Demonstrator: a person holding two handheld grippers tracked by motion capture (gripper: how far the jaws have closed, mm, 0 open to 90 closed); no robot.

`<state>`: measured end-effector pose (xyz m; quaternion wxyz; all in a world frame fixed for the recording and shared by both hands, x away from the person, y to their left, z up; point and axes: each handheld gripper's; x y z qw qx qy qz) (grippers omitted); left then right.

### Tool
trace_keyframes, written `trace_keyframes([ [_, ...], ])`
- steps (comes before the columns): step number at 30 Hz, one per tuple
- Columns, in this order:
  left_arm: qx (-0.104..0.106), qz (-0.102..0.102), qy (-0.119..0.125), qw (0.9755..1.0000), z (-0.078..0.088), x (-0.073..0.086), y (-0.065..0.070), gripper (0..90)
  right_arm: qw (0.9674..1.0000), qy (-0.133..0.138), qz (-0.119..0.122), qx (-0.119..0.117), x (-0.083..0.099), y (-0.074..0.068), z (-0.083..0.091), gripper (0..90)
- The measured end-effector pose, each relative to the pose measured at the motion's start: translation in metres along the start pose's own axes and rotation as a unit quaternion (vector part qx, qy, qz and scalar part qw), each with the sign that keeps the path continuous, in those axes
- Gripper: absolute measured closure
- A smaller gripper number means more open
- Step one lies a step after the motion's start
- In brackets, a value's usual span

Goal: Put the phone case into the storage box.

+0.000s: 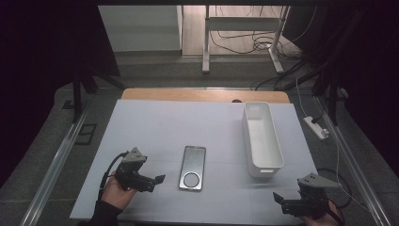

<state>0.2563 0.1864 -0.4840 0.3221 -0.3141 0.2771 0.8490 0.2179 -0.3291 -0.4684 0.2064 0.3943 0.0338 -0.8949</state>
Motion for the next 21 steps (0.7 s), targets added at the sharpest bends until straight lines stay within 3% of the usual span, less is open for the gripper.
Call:
trace_keyframes([
  [21, 0.018, -0.03, -0.018, 0.9992, -0.022, -0.027, 0.004, 0.0, 1.0, 0.001, 0.0, -0.002, 0.0, 0.0, 0.0, 0.0],
])
Point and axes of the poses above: each handheld gripper's, and its own axes: z roughly backward along the jaws, x roughly out of its underside, y roughly to its right, and after that the axes turned 9 degrees about x, right-handed
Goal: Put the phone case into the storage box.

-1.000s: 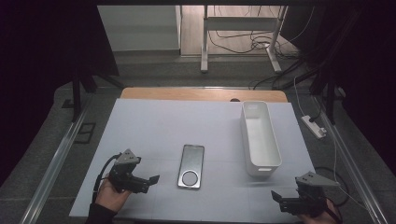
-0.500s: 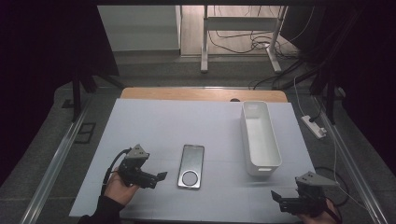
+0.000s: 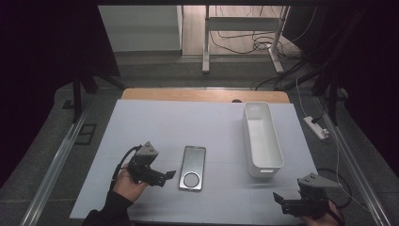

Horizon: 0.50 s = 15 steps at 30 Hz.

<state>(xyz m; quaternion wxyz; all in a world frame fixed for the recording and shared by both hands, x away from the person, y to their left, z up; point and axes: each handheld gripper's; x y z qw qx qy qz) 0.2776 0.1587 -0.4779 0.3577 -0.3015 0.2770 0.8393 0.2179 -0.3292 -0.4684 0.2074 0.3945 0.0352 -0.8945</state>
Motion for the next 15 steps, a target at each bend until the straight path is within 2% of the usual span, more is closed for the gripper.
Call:
trace_keyframes([
  [15, 0.011, -0.014, -0.011, 0.9998, -0.016, -0.018, 0.003, 0.1, 1.0, -0.001, 0.002, 0.0, 0.0, 0.0, 0.0, 0.0],
])
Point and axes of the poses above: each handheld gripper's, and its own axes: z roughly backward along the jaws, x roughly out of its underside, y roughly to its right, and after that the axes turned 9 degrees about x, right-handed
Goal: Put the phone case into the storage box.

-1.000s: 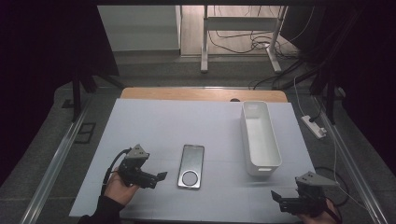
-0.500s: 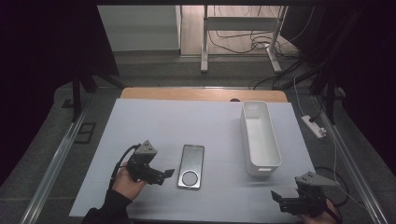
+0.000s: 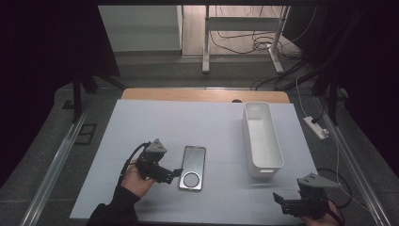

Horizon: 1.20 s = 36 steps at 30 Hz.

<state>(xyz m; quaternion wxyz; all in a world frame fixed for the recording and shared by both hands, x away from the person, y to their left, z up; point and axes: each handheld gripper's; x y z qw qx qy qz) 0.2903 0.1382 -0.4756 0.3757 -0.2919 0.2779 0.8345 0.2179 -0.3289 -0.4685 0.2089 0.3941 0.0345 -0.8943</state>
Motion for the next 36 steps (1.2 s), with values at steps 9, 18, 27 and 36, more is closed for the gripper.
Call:
trace_keyframes([
  [9, 0.008, -0.004, -0.008, 0.9999, -0.01, -0.011, 0.0, 0.2, 1.0, -0.001, 0.001, 0.0, 0.0, 0.0, 0.0, 0.0],
  [18, 0.013, -0.008, -0.021, 0.9997, -0.021, -0.02, 0.0, 0.3, 1.0, -0.001, 0.001, -0.001, 0.0, 0.0, 0.0, 0.0],
  [27, 0.013, -0.013, -0.03, 0.9994, -0.032, -0.03, -0.001, 0.2, 1.0, -0.003, 0.003, -0.002, 0.0, 0.0, -0.001, 0.0],
  [36, -0.002, -0.024, -0.059, 0.9979, -0.04, -0.031, 0.004, 27.5, 1.0, -0.004, 0.004, -0.003, 0.0, 0.0, -0.001, 0.0],
])
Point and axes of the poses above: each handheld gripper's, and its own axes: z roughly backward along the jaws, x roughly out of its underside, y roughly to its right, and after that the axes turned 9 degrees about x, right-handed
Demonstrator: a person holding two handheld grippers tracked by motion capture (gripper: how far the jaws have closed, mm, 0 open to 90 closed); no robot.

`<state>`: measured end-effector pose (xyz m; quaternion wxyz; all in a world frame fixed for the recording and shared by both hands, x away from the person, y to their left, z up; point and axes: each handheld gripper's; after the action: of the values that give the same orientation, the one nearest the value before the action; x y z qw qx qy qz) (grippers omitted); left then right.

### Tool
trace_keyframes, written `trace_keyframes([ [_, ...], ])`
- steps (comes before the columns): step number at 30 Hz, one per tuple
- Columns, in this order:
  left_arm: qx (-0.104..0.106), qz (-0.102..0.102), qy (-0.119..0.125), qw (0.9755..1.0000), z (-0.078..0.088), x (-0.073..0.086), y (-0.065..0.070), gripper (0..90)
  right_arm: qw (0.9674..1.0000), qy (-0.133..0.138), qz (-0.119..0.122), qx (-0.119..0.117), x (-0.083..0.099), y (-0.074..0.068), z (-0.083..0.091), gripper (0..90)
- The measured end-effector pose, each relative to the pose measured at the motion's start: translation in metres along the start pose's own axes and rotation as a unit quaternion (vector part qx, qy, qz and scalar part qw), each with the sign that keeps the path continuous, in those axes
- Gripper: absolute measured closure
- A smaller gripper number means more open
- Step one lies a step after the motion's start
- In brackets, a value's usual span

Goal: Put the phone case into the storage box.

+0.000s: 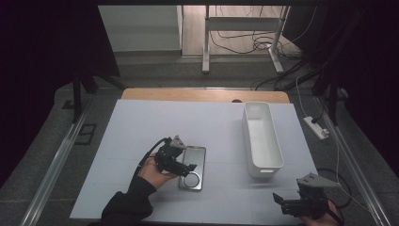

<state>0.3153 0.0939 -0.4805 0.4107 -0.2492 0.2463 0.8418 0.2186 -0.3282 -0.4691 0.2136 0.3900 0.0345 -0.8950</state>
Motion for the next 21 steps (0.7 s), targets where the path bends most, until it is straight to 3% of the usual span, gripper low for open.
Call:
trace_keyframes([
  [4, 0.01, 0.009, -0.002, 0.9999, 0.0, 0.001, -0.001, 55.4, 1.0, -0.001, 0.002, 0.001, 0.0, -0.001, 0.0, 0.0],
  [8, 0.018, 0.007, -0.007, 0.9998, -0.001, 0.003, -0.002, 72.3, 1.0, -0.002, 0.002, 0.001, 0.0, -0.001, 0.0, 0.0],
  [9, 0.021, 0.007, -0.006, 0.9997, -0.001, 0.004, -0.002, 81.6, 1.0, -0.003, 0.003, 0.001, 0.0, -0.001, -0.001, 0.0],
  [12, 0.027, 0.007, -0.003, 0.9996, -0.001, 0.005, -0.003, 89.1, 1.0, -0.002, 0.005, 0.001, 0.0, -0.001, -0.001, 0.0],
  [21, 0.013, 0.009, -0.008, 0.9998, -0.004, 0.014, -0.003, 89.2, 1.0, -0.005, 0.008, 0.001, -0.001, -0.001, -0.001, 0.0],
])
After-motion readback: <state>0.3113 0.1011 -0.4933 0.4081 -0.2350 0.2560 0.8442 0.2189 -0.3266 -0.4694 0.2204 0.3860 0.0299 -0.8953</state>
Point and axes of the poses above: each handheld gripper's, and its own axes: z roughly backward along the jaws, x roughly out of its underside, y roughly to its right, and after that the axes turned 9 degrees about x, right-handed
